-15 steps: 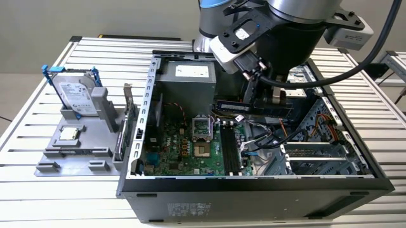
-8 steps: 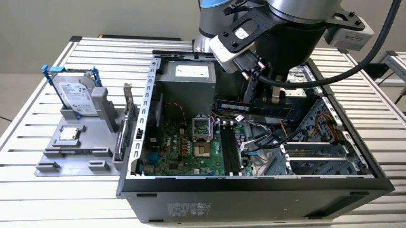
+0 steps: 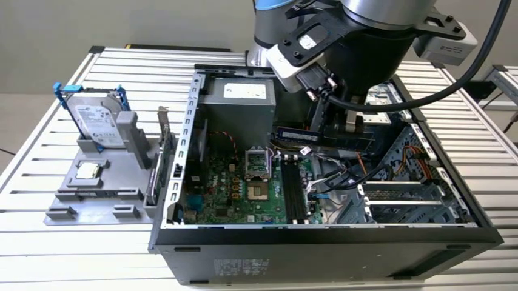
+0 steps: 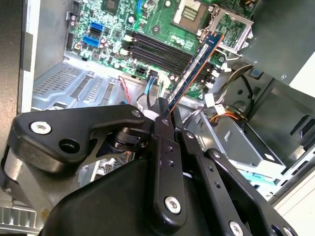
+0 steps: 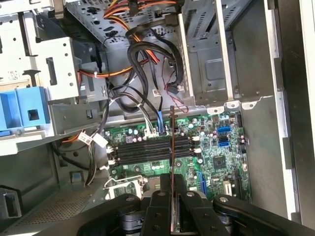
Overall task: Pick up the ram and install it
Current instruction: 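Insert the ram into the slot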
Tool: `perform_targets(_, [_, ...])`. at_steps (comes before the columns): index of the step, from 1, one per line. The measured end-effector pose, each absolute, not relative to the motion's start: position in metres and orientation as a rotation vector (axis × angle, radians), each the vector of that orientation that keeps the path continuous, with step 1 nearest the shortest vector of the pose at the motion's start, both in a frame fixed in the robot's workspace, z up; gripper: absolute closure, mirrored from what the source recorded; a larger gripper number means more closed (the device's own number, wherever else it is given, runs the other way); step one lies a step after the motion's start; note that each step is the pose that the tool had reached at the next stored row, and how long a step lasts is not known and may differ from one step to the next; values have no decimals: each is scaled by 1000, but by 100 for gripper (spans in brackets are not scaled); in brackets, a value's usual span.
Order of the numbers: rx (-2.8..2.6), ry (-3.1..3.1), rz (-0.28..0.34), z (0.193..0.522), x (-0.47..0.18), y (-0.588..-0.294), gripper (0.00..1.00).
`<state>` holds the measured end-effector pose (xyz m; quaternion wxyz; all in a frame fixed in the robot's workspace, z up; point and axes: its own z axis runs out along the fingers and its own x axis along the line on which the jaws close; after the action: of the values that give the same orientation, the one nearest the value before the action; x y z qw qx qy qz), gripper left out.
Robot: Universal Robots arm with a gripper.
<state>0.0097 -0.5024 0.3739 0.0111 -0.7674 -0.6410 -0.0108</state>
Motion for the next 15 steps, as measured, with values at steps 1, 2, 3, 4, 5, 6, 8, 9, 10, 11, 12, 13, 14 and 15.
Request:
perform_targets(1, [-2396, -1997, -34, 374, 10, -502, 100])
perform_targets(2, [-2399, -1994, -34, 374, 10, -502, 100])
perform_targets(3, [-2401, -1991, -34, 374, 10, -502, 100])
perform_targets(4, [-2404, -1988, -34, 374, 10, -502, 100])
perform_targets(5, [-2407, -1984, -34, 374, 10, -502, 100])
perform_targets(6, [-2410, -1980, -34, 374, 10, -502, 100])
perform_targets(8, [-2417, -1972, -34, 374, 10, -502, 100])
perform_targets(9, [-2420, -1968, -34, 374, 10, -502, 100])
perform_targets(10, [-2423, -1965, -34, 374, 10, -502, 100])
perform_targets(11, [-2426, -1961, -34, 374, 10, -502, 100])
perform_targets(12, [-2429, -1957, -34, 374, 10, -502, 100])
perform_targets(13, [-2432, -1954, -34, 374, 10, -502, 100])
perform_targets(14, [-2435, -1950, -34, 374, 10, -502, 100])
perform_targets(15, [-2438, -1946, -34, 374, 10, -502, 100])
